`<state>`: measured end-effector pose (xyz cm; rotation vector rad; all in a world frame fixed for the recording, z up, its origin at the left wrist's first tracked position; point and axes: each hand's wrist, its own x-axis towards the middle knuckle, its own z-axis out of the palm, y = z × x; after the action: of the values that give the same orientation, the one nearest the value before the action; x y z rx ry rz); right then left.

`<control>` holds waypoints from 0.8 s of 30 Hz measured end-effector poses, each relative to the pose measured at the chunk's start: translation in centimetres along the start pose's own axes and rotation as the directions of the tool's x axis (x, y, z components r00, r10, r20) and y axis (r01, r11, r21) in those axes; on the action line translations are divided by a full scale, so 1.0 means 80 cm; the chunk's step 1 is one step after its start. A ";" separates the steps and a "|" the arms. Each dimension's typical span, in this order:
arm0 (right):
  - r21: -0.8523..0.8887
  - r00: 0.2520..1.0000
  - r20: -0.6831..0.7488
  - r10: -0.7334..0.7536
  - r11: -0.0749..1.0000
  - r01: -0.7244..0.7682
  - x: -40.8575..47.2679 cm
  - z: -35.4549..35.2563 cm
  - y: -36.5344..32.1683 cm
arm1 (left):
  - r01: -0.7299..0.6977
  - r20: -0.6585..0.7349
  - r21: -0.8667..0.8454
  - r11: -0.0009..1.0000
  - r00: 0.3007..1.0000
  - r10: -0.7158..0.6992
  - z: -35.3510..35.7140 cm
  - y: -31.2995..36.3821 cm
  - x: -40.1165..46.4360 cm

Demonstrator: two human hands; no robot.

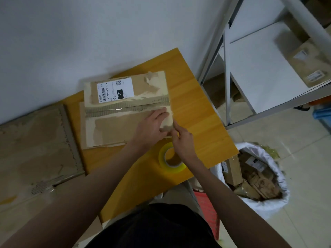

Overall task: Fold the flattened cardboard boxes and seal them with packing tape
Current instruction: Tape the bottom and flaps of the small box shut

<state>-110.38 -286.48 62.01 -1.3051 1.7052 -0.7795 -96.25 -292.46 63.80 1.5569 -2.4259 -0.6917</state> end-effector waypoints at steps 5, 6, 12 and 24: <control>0.053 0.965 0.136 0.222 0.971 -0.231 0.029 -0.019 -0.010 | -0.020 -0.001 -0.006 1.000 1.000 0.020 -0.002 0.002 0.003; 0.017 0.984 0.062 0.165 0.986 -0.166 0.029 -0.019 -0.012 | -0.019 0.004 -0.004 1.000 1.000 0.019 -0.003 0.002 0.004; -0.048 0.995 0.064 -0.073 0.996 0.076 0.021 0.002 -0.026 | -0.079 -0.054 -0.008 0.997 0.995 0.079 -0.006 0.001 0.002; 0.151 0.953 0.216 0.214 0.957 -0.249 0.067 -0.022 -0.034 | -0.050 0.044 -0.046 0.998 0.998 0.052 -0.015 -0.014 0.019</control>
<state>-111.37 -292.39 63.87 -1.0039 1.5576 -0.6253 -95.58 -294.52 64.16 1.4731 -2.4551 -0.7752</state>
